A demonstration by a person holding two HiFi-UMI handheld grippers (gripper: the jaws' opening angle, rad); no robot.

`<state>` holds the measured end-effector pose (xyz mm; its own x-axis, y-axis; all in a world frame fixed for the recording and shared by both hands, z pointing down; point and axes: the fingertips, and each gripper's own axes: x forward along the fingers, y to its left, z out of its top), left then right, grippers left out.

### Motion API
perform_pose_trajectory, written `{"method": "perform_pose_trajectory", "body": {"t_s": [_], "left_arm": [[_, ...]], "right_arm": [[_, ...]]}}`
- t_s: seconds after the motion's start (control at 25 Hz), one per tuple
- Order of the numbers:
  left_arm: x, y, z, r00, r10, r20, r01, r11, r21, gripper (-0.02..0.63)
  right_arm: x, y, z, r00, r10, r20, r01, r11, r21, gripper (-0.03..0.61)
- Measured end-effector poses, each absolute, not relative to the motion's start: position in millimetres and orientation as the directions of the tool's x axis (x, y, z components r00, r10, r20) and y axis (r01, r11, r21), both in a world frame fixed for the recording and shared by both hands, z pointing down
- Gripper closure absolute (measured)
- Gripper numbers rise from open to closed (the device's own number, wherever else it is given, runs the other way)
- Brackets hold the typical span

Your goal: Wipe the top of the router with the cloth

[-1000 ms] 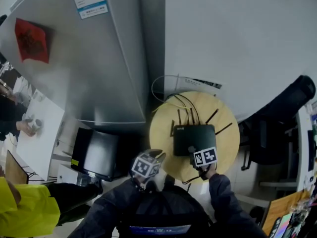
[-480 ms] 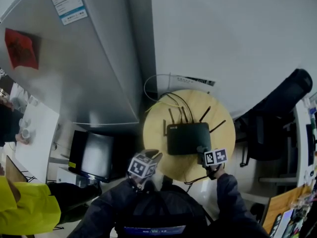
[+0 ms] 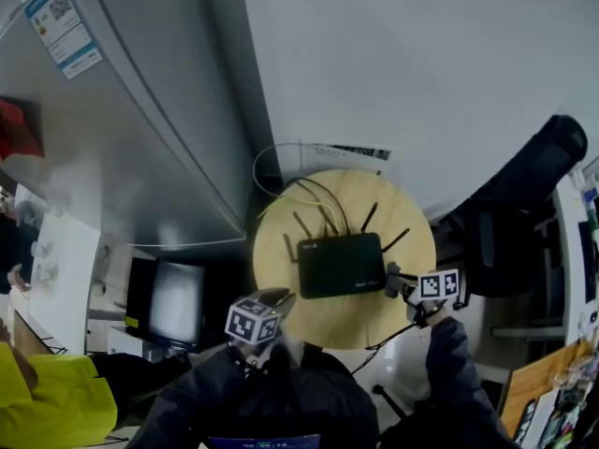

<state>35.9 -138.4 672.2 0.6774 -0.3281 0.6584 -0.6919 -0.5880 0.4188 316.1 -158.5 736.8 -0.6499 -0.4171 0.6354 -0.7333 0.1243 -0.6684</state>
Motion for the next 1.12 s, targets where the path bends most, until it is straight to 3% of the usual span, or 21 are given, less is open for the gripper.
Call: {"method": "perform_pose_trajectory", "body": {"t_s": [0.4,1.12], "left_arm": [[77,-153,655,0.707,-0.272,0.653,-0.648,-0.621,0.442,0.554],[91,-155,657,0.707,-0.250,0.662,-0.637,-0.632,0.442,0.554]], "right_arm": [[328,-193,776,-0.747,-0.213,0.630,-0.665,0.264,-0.699,0.497],[317,-196,794,-0.822,-0.105,0.559,-0.564,0.287,-0.775,0.499]]}}
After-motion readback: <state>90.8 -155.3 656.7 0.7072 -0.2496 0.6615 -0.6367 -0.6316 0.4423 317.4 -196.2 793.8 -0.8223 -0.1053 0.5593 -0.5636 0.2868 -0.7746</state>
